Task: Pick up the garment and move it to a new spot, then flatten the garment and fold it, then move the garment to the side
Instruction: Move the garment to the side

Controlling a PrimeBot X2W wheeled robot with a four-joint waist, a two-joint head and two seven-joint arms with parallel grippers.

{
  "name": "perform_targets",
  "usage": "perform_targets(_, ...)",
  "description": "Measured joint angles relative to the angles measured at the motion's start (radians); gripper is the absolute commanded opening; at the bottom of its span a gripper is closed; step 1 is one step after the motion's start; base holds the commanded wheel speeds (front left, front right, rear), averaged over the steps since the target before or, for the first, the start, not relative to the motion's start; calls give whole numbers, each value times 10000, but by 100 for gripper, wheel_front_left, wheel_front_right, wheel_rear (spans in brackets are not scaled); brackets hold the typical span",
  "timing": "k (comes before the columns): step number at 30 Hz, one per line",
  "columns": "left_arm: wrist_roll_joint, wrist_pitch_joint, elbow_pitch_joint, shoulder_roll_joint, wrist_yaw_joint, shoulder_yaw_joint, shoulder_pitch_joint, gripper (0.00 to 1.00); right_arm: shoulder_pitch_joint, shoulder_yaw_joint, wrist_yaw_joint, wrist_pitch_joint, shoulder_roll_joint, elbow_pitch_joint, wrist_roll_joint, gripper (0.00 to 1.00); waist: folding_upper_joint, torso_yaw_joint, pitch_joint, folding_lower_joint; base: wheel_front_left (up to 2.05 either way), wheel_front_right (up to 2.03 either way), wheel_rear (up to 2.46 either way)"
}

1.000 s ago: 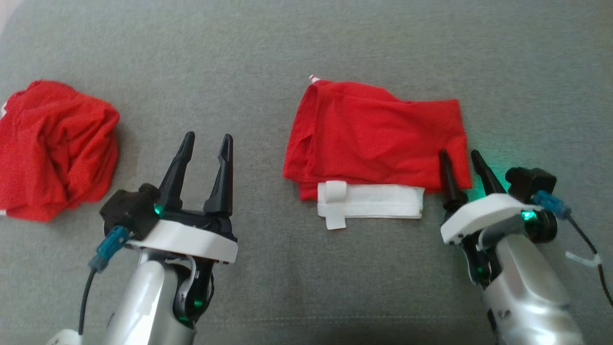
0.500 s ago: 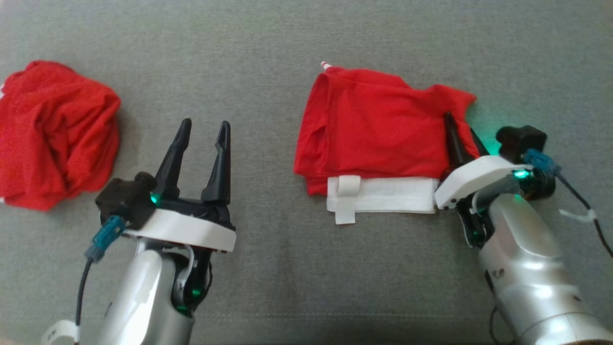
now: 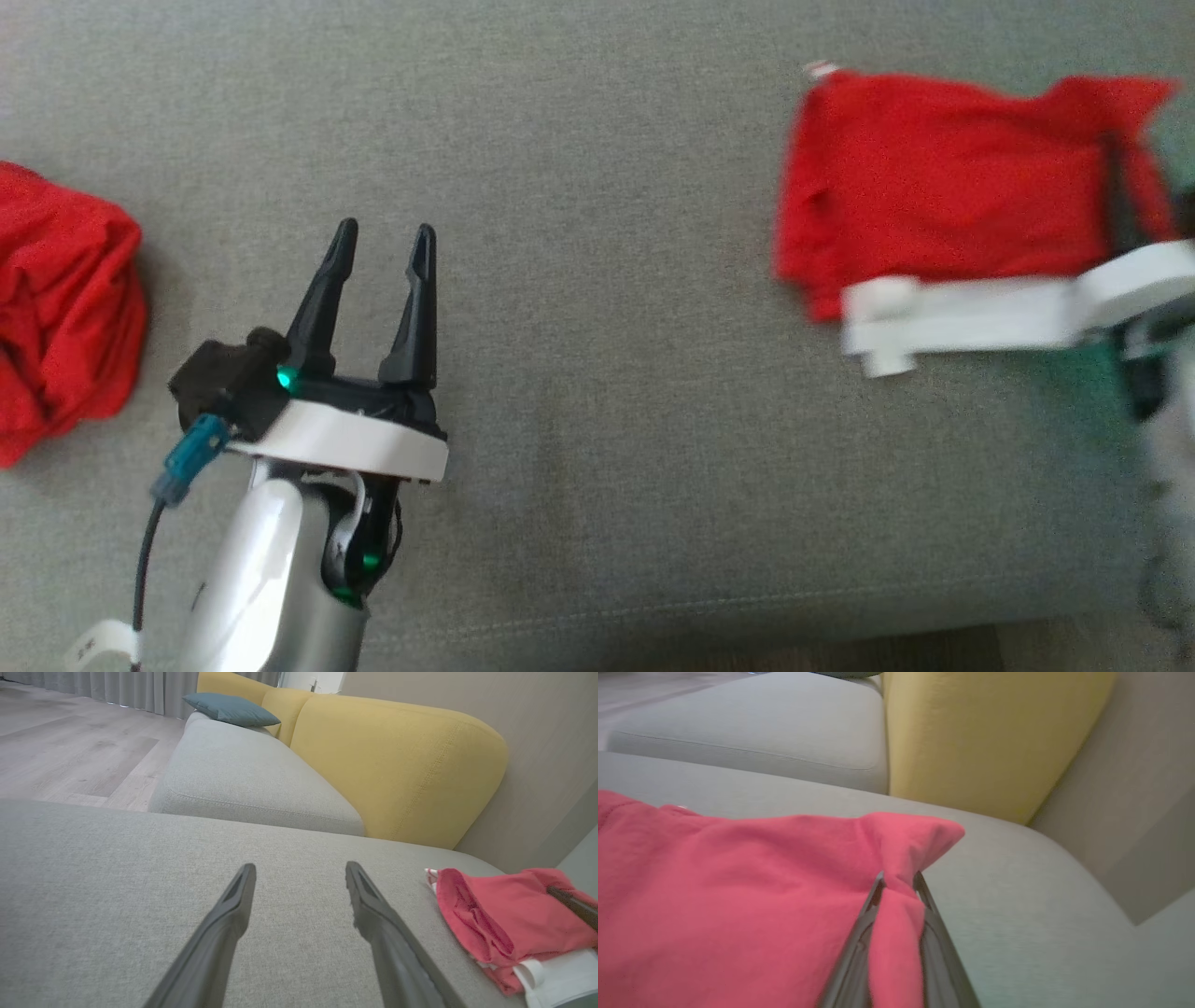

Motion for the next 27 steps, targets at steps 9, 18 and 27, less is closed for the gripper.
perform_targets(9,75,0,-65,0,-92,33,-337,100,-407,-1354,0,385,-1496,-863,-305,0,0,-54,323,0,0,0,0)
perform_targets(18,75,0,-65,0,-167,59,-338,100,-375,-1879,0,627,-1494,-1547,-382,0,0,82,496,0,0,0,0)
perform_targets(27,75,0,-63,0,-169,90,-338,100,-338,-2033,2,734,-1407,-1958,-389,1,0,19,533,0,0,0,0)
